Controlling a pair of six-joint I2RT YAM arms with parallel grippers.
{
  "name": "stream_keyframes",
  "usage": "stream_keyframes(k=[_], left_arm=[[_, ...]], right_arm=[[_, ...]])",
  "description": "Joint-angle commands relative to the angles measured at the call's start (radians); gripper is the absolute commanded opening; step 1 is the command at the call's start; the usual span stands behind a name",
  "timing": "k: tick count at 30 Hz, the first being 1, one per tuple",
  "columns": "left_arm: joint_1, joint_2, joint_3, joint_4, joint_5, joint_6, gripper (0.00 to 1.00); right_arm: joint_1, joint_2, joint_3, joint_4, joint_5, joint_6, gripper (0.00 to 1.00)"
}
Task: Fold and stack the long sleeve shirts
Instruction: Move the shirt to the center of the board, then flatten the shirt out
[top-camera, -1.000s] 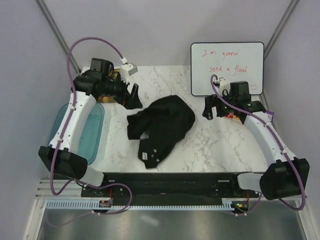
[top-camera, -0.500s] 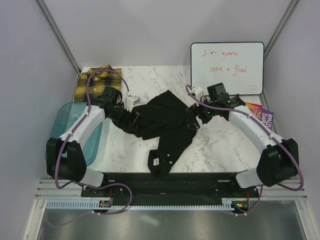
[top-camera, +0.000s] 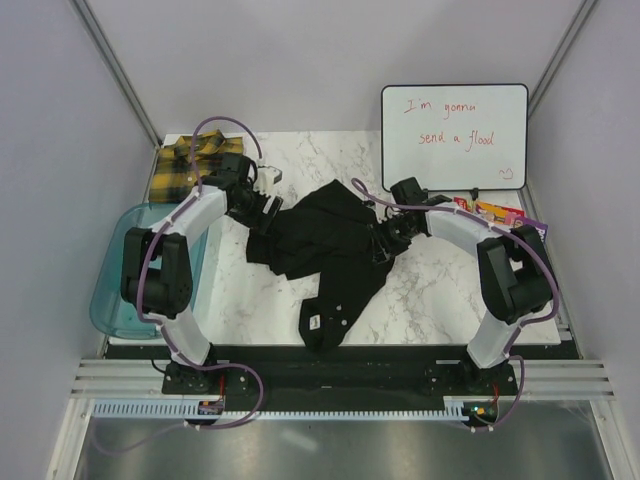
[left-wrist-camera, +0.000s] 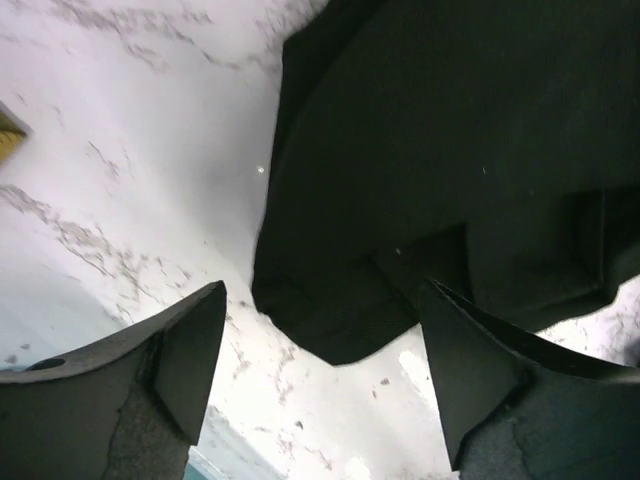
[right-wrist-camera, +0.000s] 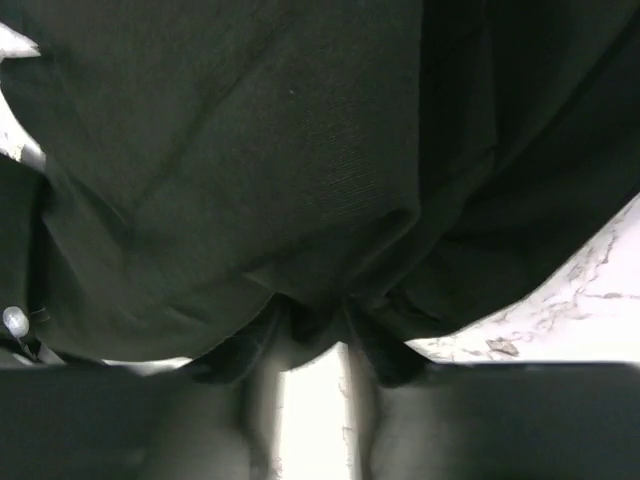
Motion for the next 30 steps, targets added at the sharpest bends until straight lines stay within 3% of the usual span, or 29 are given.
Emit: stream_keyframes(k=[1, 2, 4, 7, 8, 9, 10, 11, 13, 14, 17, 20, 21, 25, 30], left_arm=[[0.009, 0.058, 0.071, 0.06, -0.037, -0.04, 0.8], [0.018, 0.073, 0.078, 0.06, -0.025, -0.043, 0.75], [0.03, 0.091, 0.083, 0.059, 0.025, -0.061, 0.68], [0.044, 0.092, 0.083, 0.042, 0.1, -0.058, 0.36], [0.044, 0.085, 0.084, 0.028, 0.113, -0.052, 0.12], [0.046, 0.075, 0.089, 0.014, 0.133, -0.046, 0.02], [0.047, 0.058, 0.091, -0.021, 0.2, -0.027, 0.02], [0.05, -0.003, 0.088, -0.035, 0.231, -0.02, 0.02], [0.05, -0.083, 0.08, -0.084, 0.316, 0.008, 0.02], [0.049, -0.174, 0.075, -0.104, 0.337, 0.013, 0.02], [0.049, -0.29, 0.109, -0.225, 0.395, 0.052, 0.02], [0.049, -0.404, 0.173, -0.294, 0.44, 0.06, 0.02], [0.046, -0.431, 0.198, -0.303, 0.449, 0.053, 0.02], [0.043, -0.407, 0.417, -0.323, 0.481, -0.041, 0.02], [0.031, -0.318, 0.678, -0.345, 0.524, -0.116, 0.02]], right_arm=[[-0.021, 0.004, 0.121, 0.055, 0.043, 0.01, 0.16], [-0.029, 0.001, 0.139, 0.052, 0.056, 0.006, 0.0], [-0.044, 0.0, 0.198, 0.041, 0.081, -0.02, 0.0], [-0.05, 0.012, 0.289, -0.005, 0.119, -0.084, 0.0], [-0.052, 0.018, 0.316, -0.023, 0.144, -0.098, 0.0], [-0.05, 0.024, 0.342, -0.032, 0.159, -0.108, 0.0], [-0.05, 0.033, 0.398, -0.043, 0.178, -0.127, 0.03], [-0.052, 0.038, 0.429, -0.08, 0.213, -0.132, 0.17], [-0.055, 0.032, 0.506, -0.129, 0.253, -0.144, 0.33], [-0.061, 0.017, 0.514, -0.158, 0.268, -0.141, 0.49], [-0.083, -0.087, 0.474, -0.17, 0.274, -0.116, 0.7], [-0.084, -0.222, 0.355, -0.145, 0.178, -0.093, 0.73], [-0.084, -0.264, 0.24, -0.111, 0.14, -0.066, 0.73], [-0.043, -0.446, -0.013, 0.058, -0.02, -0.05, 0.72], [0.055, -0.466, -0.159, 0.129, 0.026, -0.102, 0.66]])
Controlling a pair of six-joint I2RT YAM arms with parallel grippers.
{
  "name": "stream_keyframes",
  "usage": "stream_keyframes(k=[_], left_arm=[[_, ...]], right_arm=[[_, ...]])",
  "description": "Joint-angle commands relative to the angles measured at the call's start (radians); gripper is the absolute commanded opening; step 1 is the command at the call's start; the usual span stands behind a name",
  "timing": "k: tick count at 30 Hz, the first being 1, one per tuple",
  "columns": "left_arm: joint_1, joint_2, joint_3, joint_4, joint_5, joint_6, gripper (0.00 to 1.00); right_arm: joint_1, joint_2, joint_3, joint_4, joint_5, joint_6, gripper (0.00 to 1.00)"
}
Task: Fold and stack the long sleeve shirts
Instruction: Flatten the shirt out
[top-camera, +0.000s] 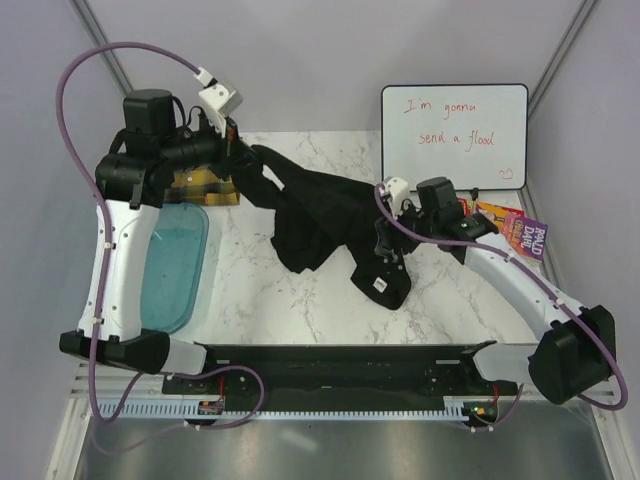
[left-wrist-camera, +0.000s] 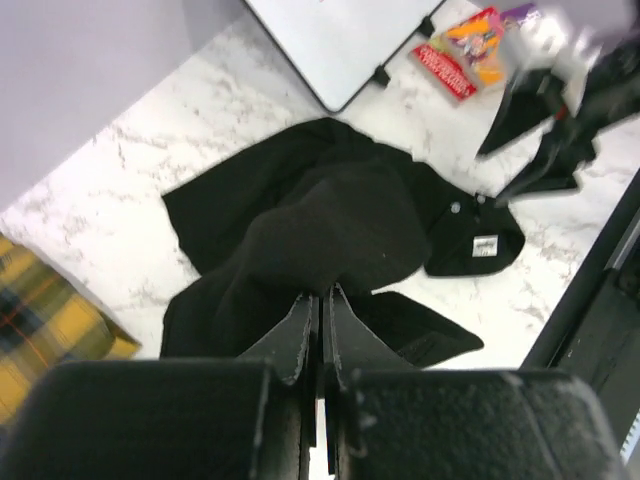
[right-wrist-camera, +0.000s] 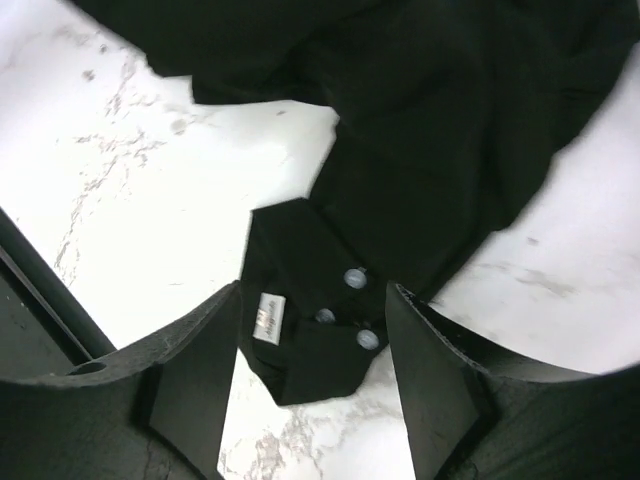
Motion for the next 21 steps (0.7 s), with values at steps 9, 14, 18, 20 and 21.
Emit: stream_keyframes(k=[9, 14, 18, 20, 21], left_arm=[[-0.028, 0.13, 0.389, -0.031, 0.018, -0.158, 0.02], [-0.138, 0.137, 0.374, 0.189, -0.25, -0.258, 0.02], [-0.292, 0.234, 0.445, 0.234, -0.705, -0.266, 0.02], [-0.35, 0.298, 0.471, 0.249, -0.813, -0.27, 0.02], [-0.366, 0.32, 0.478, 0.269, -0.903, -0.273, 0.02]], right_arm=[[0.051, -0.117, -0.162, 0.35, -0.021, 0.021, 0.76], [0.07, -0.097, -0.163, 0.435, 0.033, 0.082, 0.78], [0.12, -0.096, -0.083, 0.455, 0.095, 0.131, 0.79], [0.145, -0.094, -0.064, 0.51, 0.148, 0.197, 0.83], [0.151, -0.091, -0.051, 0.528, 0.157, 0.249, 0.85]])
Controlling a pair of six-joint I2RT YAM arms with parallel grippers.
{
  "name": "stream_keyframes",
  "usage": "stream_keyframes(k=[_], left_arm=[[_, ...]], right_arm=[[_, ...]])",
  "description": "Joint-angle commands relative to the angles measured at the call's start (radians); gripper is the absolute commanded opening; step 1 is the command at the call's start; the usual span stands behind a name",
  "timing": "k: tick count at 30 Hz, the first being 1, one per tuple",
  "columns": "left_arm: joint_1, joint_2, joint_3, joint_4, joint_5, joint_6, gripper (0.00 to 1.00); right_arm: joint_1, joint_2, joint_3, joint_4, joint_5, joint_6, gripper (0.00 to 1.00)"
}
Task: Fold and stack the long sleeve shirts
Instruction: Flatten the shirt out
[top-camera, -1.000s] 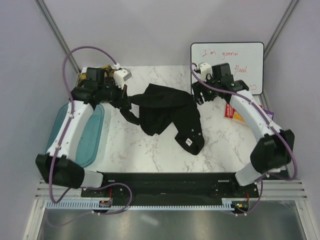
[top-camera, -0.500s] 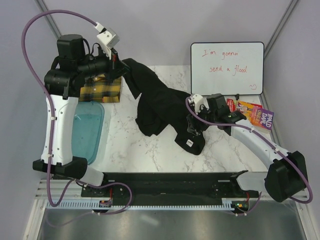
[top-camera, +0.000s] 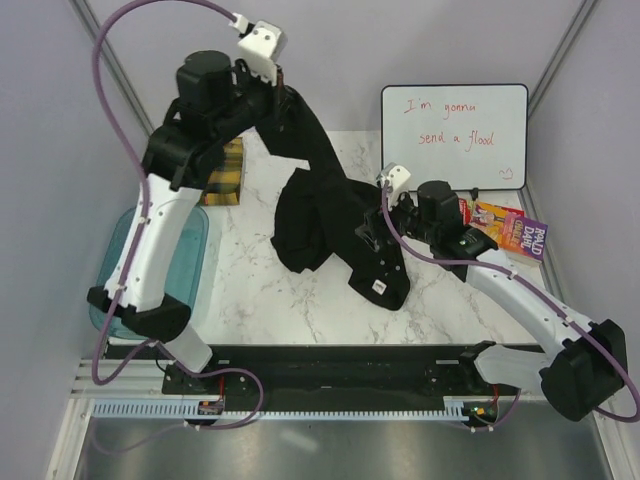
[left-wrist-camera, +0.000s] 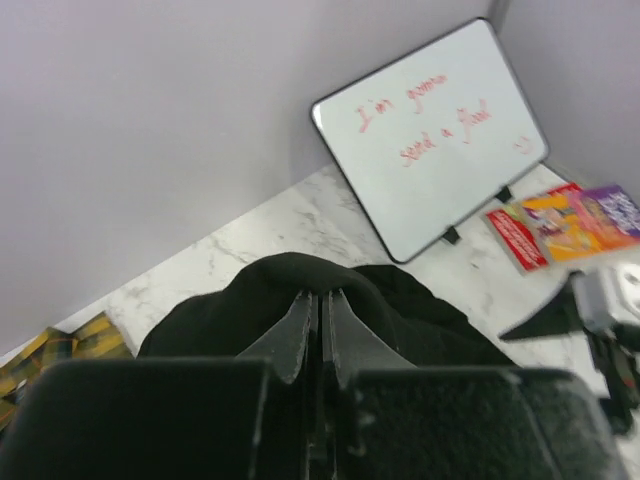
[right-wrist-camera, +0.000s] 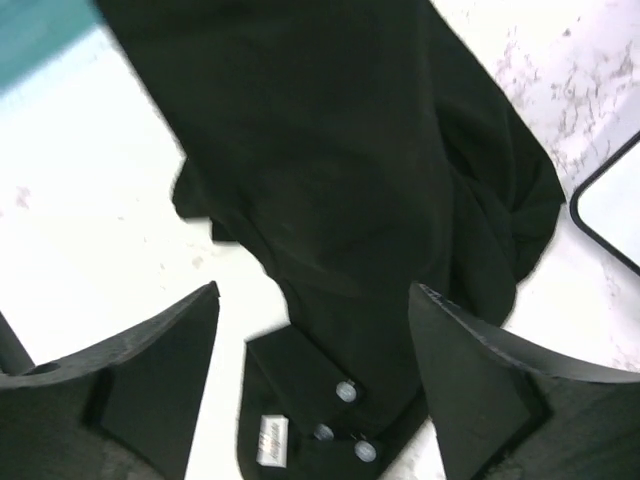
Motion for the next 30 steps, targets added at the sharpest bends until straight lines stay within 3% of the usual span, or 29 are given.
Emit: stream_keyframes(k=[1, 6, 8, 13, 16, 18, 20, 22, 25, 30], left_arm=[[-0.091, 0.119, 0.069, 0.132, -0.465, -0.09, 0.02], [-0.104, 0.211, 0.173, 0.204, -0.637, -0.161, 0.02], [-0.11, 0.233, 0.205, 0.248, -0.671, -0.152, 0.02], [-0.116, 0.239, 0.205, 0.304, -0.746, -0.149, 0.02], [-0.116, 0.231, 0.204, 0.315, -0.739, -0.151, 0.02], [-0.116, 0.222, 0.192, 0.327, -0.731, -0.134, 0.02], [-0.115, 0.204, 0.158, 0.348, -0.72, -0.124, 0.02], [-0.115, 0.153, 0.062, 0.377, -0.713, -0.115, 0.02], [-0.113, 0.083, -0.087, 0.433, -0.703, -0.118, 0.02], [-0.102, 0.023, -0.265, 0.477, -0.691, -0.155, 0.02]], right_arm=[[0.056, 0.007, 0.099, 0.156, 0.107, 0.21, 0.88], [0.17, 0.04, 0.112, 0.206, 0.429, 0.265, 0.92], [0.208, 0.085, 0.122, 0.195, 0.498, 0.285, 0.98], [0.245, 0.185, 0.12, 0.262, 0.569, 0.297, 0.98], [0.259, 0.222, 0.111, 0.267, 0.543, 0.243, 0.98], [0.264, 0.2, 0.074, 0.238, 0.467, 0.108, 0.98], [0.267, 0.177, 0.074, 0.047, 0.24, -0.031, 0.93], [0.271, 0.156, 0.07, -0.123, 0.144, -0.148, 0.83], [0.288, 0.136, 0.028, -0.222, 0.139, -0.264, 0.77], [0.329, 0.149, -0.073, -0.18, 0.164, -0.289, 0.74]])
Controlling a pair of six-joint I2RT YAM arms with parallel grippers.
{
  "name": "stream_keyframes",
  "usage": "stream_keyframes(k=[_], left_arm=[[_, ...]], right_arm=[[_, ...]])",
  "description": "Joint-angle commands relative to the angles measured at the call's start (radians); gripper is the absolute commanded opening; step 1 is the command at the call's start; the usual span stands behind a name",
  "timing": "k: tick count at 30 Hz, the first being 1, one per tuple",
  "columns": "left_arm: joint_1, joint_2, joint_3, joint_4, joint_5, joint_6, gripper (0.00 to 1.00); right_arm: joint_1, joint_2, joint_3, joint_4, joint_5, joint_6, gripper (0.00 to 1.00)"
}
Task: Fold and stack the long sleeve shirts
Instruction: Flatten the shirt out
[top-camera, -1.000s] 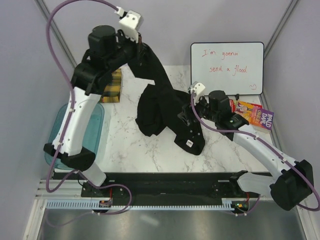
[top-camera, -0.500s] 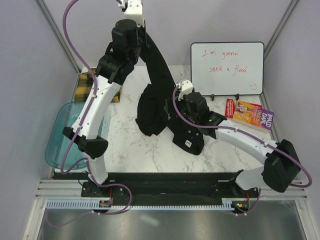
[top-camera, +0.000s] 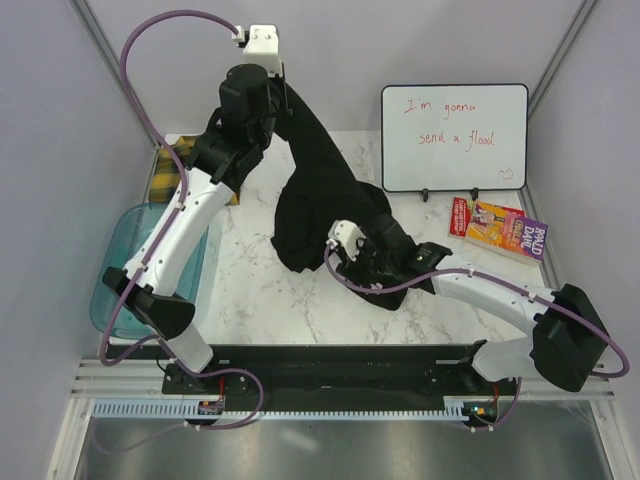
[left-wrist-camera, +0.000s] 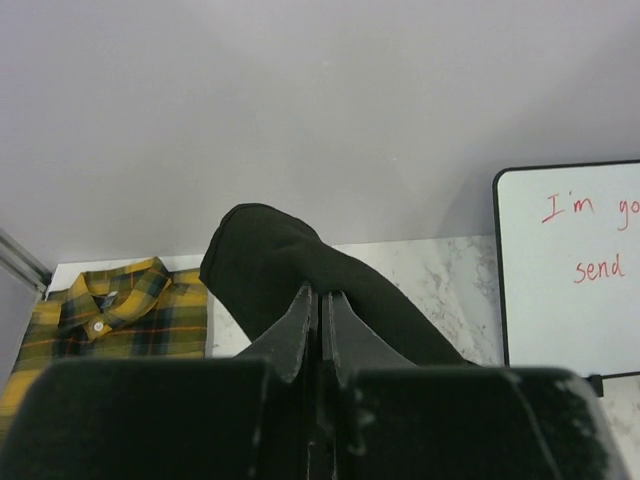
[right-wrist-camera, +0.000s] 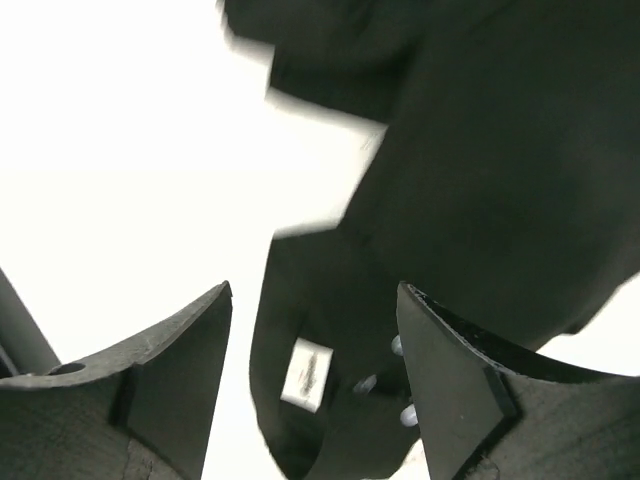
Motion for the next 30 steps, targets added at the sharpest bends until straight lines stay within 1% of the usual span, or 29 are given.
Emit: stream_keyframes(k=[1, 5, 8, 10, 13, 17, 18, 20, 22, 23, 24, 26, 27, 28, 29, 30], left_arm=[[0.014, -0.07, -0.101, 0.106, -0.009, -0.051, 0.02], [0.043, -0.067, -0.158, 0.109, 0.014, -0.065, 0.02], [0.066, -0.067, -0.198, 0.11, 0.033, -0.068, 0.02], [0.083, -0.068, -0.23, 0.109, 0.033, -0.066, 0.02], [0.112, -0.085, -0.279, 0.109, 0.047, -0.071, 0.02], [0.147, -0.111, -0.353, 0.115, 0.077, -0.072, 0.02], [0.16, -0.116, -0.362, 0.116, 0.077, -0.074, 0.02], [0.175, -0.133, -0.389, 0.123, 0.088, -0.074, 0.02], [0.2, -0.151, -0.406, 0.124, 0.093, -0.076, 0.02], [0.207, -0.157, -0.423, 0.124, 0.106, -0.076, 0.02], [0.221, -0.163, -0.432, 0.124, 0.11, -0.076, 0.02], [0.236, -0.182, -0.457, 0.124, 0.125, -0.071, 0.02], [0.247, -0.188, -0.465, 0.124, 0.129, -0.068, 0.02], [0.252, -0.196, -0.474, 0.126, 0.131, -0.06, 0.02], [0.256, -0.208, -0.486, 0.126, 0.14, -0.054, 0.02], [0.266, -0.216, -0.492, 0.126, 0.145, -0.048, 0.02]], right_arm=[[0.045, 0.003, -0.07, -0.028, -0.038, -0.1, 0.75], [0.068, 0.045, -0.103, 0.01, -0.023, -0.091, 0.75], [0.068, 0.108, -0.083, 0.044, -0.01, -0.054, 0.77], [0.068, 0.127, -0.075, 0.073, -0.007, -0.037, 0.8], [0.066, 0.174, -0.057, 0.089, 0.04, -0.045, 0.8], [0.066, 0.242, -0.049, 0.101, 0.051, -0.049, 0.8], [0.068, 0.256, -0.046, 0.101, 0.049, -0.042, 0.75], [0.066, 0.3, -0.041, 0.104, 0.054, -0.026, 0.7], [0.065, 0.325, -0.038, 0.102, 0.045, -0.019, 0.6], [0.066, 0.345, -0.037, 0.102, 0.03, -0.016, 0.53], [0.065, 0.355, -0.035, 0.099, 0.02, -0.012, 0.31], [0.065, 0.368, -0.028, 0.098, -0.004, 0.007, 0.03], [0.065, 0.365, -0.023, 0.09, -0.019, 0.014, 0.0], [0.068, 0.357, -0.003, 0.08, -0.044, 0.018, 0.0], [0.068, 0.33, 0.012, 0.066, -0.122, 0.021, 0.0], [0.068, 0.308, 0.029, 0.043, -0.163, 0.027, 0.0]])
